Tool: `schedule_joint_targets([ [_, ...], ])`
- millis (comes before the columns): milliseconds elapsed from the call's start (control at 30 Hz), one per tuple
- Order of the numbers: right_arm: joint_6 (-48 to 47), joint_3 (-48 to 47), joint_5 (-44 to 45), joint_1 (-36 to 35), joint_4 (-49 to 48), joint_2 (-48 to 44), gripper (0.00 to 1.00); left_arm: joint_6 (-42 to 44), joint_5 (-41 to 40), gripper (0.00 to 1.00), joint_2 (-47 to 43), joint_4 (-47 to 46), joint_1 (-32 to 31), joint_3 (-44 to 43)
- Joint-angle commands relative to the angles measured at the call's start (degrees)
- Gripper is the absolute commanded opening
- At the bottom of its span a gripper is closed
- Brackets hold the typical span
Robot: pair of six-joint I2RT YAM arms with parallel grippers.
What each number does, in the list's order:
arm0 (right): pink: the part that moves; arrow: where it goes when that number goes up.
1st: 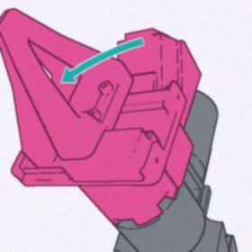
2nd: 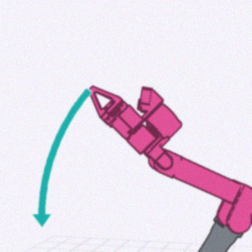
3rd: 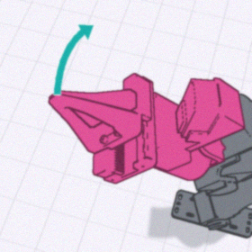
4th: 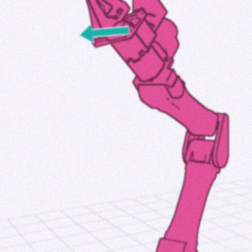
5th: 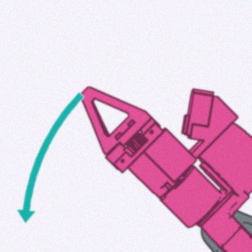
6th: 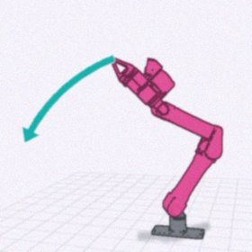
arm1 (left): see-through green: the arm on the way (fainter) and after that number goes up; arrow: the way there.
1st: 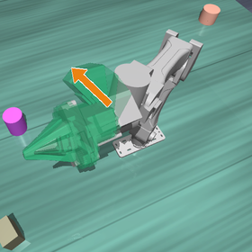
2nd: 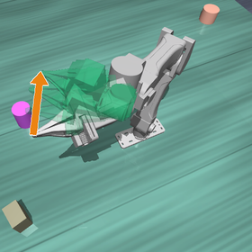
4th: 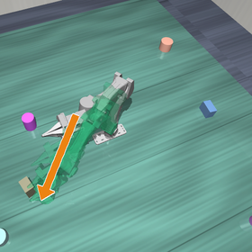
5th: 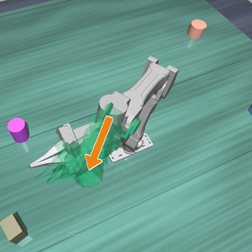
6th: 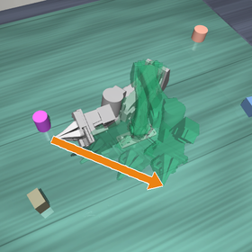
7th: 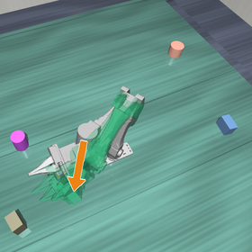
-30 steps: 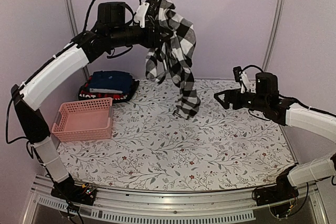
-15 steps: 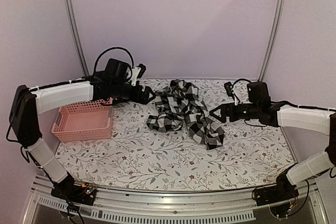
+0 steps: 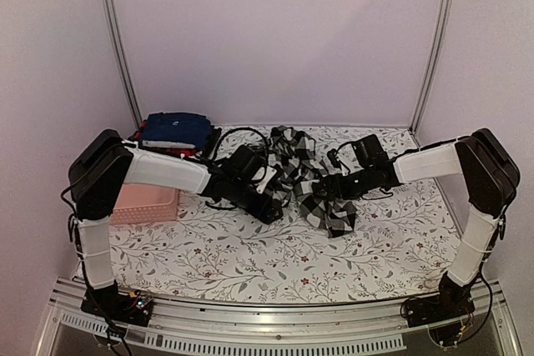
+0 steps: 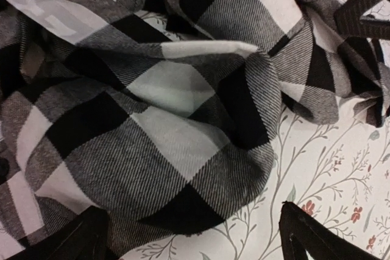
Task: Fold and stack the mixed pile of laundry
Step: Pick up the crumpled shirt from the center of the board, then adjust the crumpled shirt at the center of the board.
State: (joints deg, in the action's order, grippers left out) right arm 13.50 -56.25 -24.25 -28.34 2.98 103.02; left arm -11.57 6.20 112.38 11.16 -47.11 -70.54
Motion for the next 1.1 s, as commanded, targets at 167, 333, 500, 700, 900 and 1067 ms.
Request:
schedule_joint_targets([
  [167,1.76,-0.67,4.66,2.25,3.30,-0.07,0.11,-0.47,-16.14,0.05,1.81,3.04,0.09,-3.50],
  [333,1.15,3.31,5.72,10.28,4.52,-9.18,0.00,-3.42,-14.35,0.00,-16.30,-3.18,7.07,6.48],
  [500,-0.13,4.69,5.54,16.57,7.64,-16.60,0.00,-2.84,-10.30,0.00,-26.08,-1.16,11.07,7.24],
  [700,4.81,14.19,12.25,20.04,6.70,-29.06,0.00,-2.50,-13.24,0.00,-36.58,0.87,11.24,9.14],
  [900,8.58,21.56,1.59,32.48,1.30,-29.14,0.00,-0.88,-13.39,0.00,-50.92,-4.02,12.30,20.47],
  [1067,9.40,16.79,-4.80,34.93,0.54,-25.56,0.00,-1.93,-11.47,0.00,-54.07,-1.09,14.17,15.77],
])
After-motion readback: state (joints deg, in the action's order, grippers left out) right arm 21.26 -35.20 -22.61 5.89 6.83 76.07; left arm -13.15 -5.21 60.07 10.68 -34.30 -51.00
